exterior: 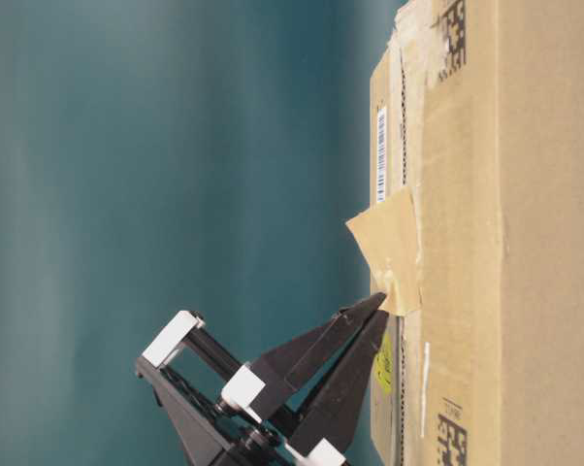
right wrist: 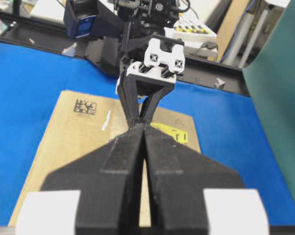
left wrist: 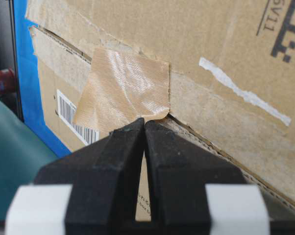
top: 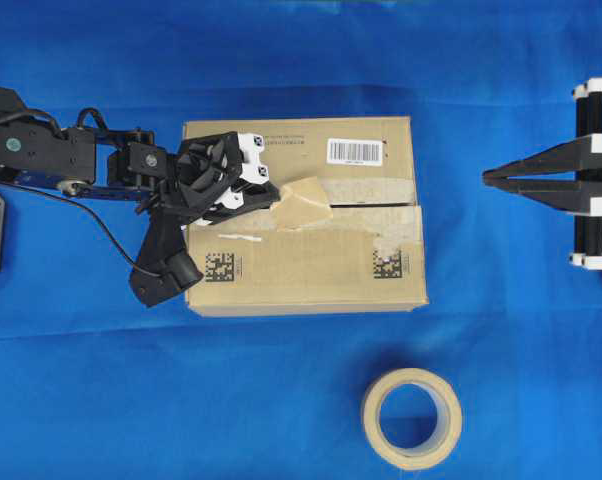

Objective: Apply tape along the seams of the closed cardboard box to seal it securely.
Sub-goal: 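Peel the strip off the roll and press it onto the box seam, then move the right gripper over the box toward the taped seam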

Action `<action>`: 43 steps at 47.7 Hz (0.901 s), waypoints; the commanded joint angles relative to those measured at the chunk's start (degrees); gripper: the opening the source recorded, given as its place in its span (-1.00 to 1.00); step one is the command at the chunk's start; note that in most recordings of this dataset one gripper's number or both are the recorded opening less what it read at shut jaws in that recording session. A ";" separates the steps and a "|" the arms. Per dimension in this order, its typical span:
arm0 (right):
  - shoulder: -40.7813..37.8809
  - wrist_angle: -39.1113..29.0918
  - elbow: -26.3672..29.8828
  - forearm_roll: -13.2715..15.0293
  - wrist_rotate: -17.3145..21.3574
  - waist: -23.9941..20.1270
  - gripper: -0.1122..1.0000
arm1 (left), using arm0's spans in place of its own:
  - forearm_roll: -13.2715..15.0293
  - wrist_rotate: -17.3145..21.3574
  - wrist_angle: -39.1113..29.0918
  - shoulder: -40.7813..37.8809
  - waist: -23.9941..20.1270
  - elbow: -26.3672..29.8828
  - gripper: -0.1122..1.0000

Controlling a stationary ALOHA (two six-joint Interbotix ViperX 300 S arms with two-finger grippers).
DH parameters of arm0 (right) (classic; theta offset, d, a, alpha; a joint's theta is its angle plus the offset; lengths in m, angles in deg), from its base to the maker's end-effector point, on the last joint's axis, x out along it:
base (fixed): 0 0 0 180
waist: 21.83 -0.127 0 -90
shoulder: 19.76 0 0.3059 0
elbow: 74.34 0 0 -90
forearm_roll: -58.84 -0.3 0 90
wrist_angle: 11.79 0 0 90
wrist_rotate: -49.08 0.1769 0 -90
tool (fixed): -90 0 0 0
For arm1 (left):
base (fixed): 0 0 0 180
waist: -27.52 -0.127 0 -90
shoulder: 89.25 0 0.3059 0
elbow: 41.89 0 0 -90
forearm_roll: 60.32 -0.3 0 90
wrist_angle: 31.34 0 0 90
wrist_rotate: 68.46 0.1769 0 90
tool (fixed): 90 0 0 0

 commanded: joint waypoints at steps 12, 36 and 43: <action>-4.83 3.69 2.99 -0.18 0.26 -0.09 -0.79 | 0.09 0.18 0.09 0.62 -0.35 0.97 -0.79; -22.06 12.83 12.92 -0.26 0.53 0.00 -0.01 | 0.18 0.62 0.18 0.35 -0.35 1.49 -0.79; -27.51 13.18 16.26 -0.26 0.53 0.09 0.43 | 0.18 0.62 0.18 0.26 -0.44 1.49 -0.79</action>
